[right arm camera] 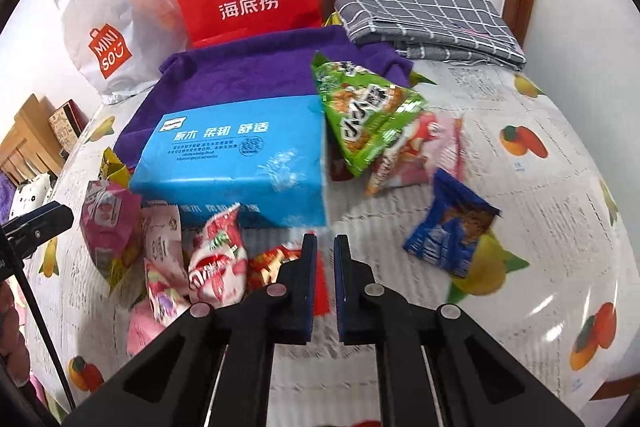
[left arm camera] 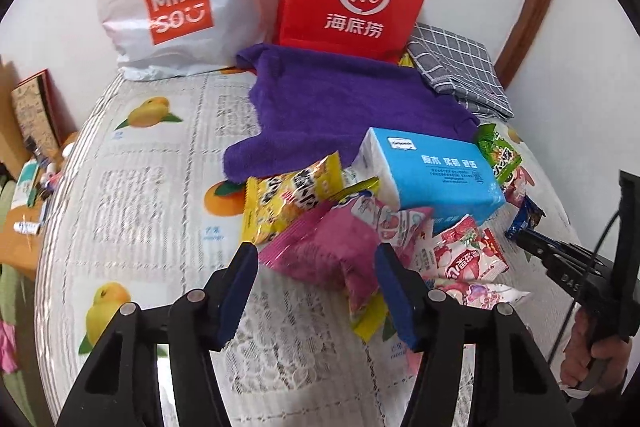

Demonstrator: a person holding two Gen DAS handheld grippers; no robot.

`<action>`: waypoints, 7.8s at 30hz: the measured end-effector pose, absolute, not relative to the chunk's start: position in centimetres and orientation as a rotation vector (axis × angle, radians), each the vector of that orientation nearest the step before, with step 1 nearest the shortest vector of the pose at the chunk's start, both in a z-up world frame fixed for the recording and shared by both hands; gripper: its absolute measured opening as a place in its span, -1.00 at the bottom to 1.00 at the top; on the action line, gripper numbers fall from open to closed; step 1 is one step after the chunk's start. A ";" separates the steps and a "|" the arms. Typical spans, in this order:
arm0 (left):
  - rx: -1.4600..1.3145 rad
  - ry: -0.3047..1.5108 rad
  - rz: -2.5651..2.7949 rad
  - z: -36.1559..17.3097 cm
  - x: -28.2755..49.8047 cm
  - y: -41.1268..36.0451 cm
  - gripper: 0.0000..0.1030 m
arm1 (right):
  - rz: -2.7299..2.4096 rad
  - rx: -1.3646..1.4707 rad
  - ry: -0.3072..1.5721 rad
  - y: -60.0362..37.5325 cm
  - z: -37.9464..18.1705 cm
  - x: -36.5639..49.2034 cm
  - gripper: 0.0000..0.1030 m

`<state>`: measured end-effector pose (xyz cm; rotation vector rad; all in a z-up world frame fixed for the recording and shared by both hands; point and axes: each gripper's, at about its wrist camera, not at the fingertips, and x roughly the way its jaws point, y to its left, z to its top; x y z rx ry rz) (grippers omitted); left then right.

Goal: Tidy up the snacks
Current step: 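Grasp the pink snack bag with the left tool while the right tool grasps the red packet, then lift the pink bag with the left tool while the right tool lifts the red packet, then carry both packets over the purple towel and open both tools to drop them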

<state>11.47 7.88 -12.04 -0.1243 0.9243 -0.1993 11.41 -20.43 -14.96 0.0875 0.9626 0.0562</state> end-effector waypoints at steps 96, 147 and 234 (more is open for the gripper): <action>-0.069 1.005 -0.220 -9.9 4.8 -0.7 0.11 | 0.211 0.104 0.854 -23.1 -8.6 2.8 0.00; -0.113 1.040 -0.283 -13.7 2.3 -0.2 0.06 | 0.211 0.095 0.884 -23.5 -10.3 1.3 0.00; -0.209 1.036 -0.254 -12.9 36.1 3.6 0.05 | 0.152 0.154 1.047 -20.2 -14.4 34.8 0.00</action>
